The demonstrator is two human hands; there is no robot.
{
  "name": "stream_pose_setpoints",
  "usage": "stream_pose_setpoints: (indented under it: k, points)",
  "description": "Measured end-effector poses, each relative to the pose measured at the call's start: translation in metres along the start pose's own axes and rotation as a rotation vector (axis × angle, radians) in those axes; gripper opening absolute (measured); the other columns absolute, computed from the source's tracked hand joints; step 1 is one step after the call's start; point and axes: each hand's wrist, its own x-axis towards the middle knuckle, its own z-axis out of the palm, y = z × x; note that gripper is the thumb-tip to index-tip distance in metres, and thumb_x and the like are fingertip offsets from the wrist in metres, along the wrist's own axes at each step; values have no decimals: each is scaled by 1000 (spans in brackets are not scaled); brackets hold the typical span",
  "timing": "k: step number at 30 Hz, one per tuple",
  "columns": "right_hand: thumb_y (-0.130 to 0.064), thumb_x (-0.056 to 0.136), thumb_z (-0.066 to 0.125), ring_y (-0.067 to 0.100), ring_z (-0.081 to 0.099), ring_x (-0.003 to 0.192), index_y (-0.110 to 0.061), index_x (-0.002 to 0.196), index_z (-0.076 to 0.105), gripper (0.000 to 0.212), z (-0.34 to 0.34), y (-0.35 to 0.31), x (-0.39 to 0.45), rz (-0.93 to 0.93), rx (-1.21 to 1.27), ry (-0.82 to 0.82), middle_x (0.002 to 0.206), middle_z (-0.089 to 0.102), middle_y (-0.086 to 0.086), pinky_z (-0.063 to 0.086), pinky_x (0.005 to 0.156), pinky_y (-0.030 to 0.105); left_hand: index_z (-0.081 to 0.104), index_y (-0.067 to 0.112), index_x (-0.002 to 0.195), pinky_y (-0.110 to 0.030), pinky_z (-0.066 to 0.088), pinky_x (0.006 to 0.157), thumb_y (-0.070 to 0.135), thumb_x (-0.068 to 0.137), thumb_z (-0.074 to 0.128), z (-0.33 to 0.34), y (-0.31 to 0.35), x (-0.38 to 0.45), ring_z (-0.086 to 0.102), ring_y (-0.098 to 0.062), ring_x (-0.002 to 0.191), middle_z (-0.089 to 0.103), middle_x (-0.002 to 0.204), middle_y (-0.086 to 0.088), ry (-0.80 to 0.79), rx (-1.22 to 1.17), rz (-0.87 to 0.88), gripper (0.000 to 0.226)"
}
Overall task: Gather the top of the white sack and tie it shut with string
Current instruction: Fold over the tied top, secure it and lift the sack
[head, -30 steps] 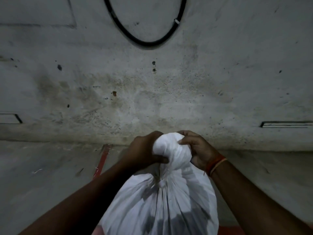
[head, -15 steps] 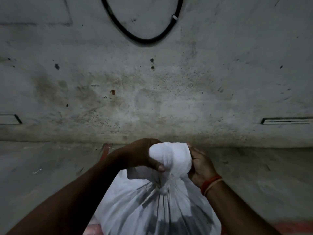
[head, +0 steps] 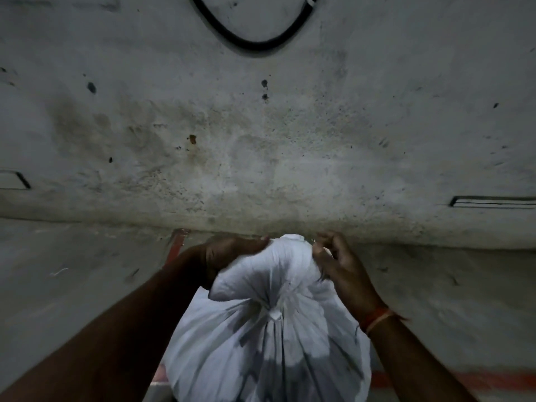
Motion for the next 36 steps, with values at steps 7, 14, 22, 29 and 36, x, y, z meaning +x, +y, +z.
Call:
stream_pose_setpoints:
  k: [7, 14, 22, 29, 36]
  points:
    - [-21, 94, 65, 35, 69, 109, -13, 112, 73, 21, 29, 9, 1, 162, 401, -57, 111, 76, 15, 50, 101, 60, 72, 20, 106, -38, 53, 94, 75, 81, 52, 4, -2, 20, 68, -23, 105, 73, 115, -10, 354, 509, 40, 64]
    - [-21, 95, 65, 38, 71, 101, -5, 109, 73, 24, 47, 10, 17, 399, 528, -44, 107, 74, 26, 55, 96, 51, 33, 42, 143, -44, 36, 109, 81, 76, 49, 28, -50, -10, 33, -24, 137, 39, 144, -6, 893, 1039, 537, 79]
    - [-45, 86, 73, 32, 69, 104, -9, 108, 74, 42, 36, 21, 30, 838, 482, -178, 111, 74, 13, 47, 105, 46, 37, 41, 140, -6, 37, 93, 53, 76, 76, 9, -77, 15, 50, 15, 113, 55, 133, 20, 401, 764, 517, 75]
    - [-49, 97, 49, 32, 68, 84, -9, 77, 69, 49, 22, 41, 46, 160, -760, -24, 82, 72, 13, 49, 75, 34, 55, 26, 109, -21, 38, 37, 45, 92, 62, -10, -71, 39, 52, -6, 50, 58, 75, 0, 406, 466, 231, 27]
    - [-40, 81, 61, 16, 35, 142, -45, 150, 29, 76, 19, 41, 9, -207, -666, -593, 156, 35, -1, 37, 114, 36, 60, 18, 109, -24, 40, 87, 44, 98, 52, -19, -78, 67, 52, -7, 102, 53, 114, 3, 314, 295, 19, 30]
